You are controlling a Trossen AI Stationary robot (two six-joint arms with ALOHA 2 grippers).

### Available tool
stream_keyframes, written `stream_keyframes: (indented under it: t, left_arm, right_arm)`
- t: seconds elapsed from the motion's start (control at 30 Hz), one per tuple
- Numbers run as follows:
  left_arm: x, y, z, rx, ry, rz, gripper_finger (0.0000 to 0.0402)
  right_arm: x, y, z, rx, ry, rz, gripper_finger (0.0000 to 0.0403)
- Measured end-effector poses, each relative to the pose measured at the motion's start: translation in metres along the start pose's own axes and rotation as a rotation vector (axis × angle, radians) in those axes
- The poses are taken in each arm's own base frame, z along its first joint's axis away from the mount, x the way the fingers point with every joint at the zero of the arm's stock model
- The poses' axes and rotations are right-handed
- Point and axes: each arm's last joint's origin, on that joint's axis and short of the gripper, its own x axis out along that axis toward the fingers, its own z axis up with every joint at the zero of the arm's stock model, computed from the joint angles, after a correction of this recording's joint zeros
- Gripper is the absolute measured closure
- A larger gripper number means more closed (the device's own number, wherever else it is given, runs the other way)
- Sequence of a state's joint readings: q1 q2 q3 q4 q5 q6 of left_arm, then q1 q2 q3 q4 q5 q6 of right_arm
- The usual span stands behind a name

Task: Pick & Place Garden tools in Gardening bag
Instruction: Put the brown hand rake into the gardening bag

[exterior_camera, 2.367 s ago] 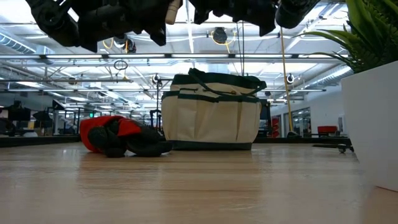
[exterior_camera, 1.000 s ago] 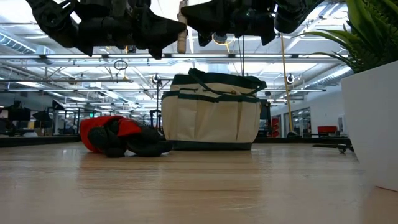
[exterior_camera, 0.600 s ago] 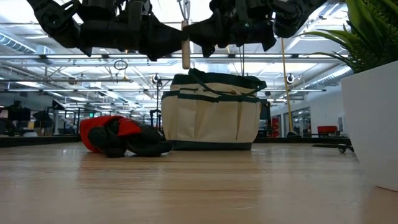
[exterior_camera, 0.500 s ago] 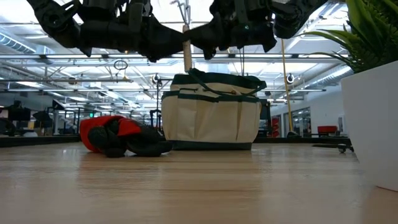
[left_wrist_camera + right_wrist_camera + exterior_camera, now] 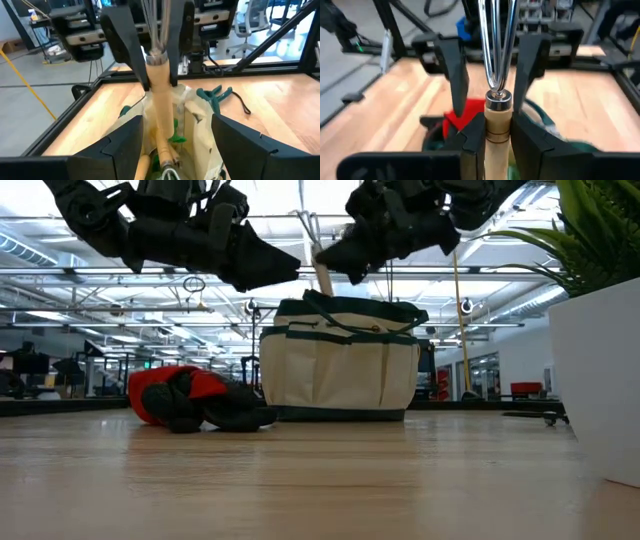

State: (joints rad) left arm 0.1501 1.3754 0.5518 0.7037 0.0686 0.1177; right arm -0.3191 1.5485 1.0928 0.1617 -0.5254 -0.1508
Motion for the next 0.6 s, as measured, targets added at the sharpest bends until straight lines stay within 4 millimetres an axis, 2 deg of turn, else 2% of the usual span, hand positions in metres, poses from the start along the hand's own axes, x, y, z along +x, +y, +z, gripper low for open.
stream_keyframes:
  t: [0.27, 0.6]
  left_arm:
    - [0.0, 0.0, 0.0, 0.006, -0.001, 0.001, 0.0163]
    - [0.0, 0.0, 0.0, 0.009, -0.001, 0.001, 0.0163]
  right_arm:
    - [-0.002, 0.005, -0.012, 0.053, 0.143, -0.048, 0.0338]
    - [0.002, 0.022, -0.02, 0.053, 0.251, 0.012, 0.0338]
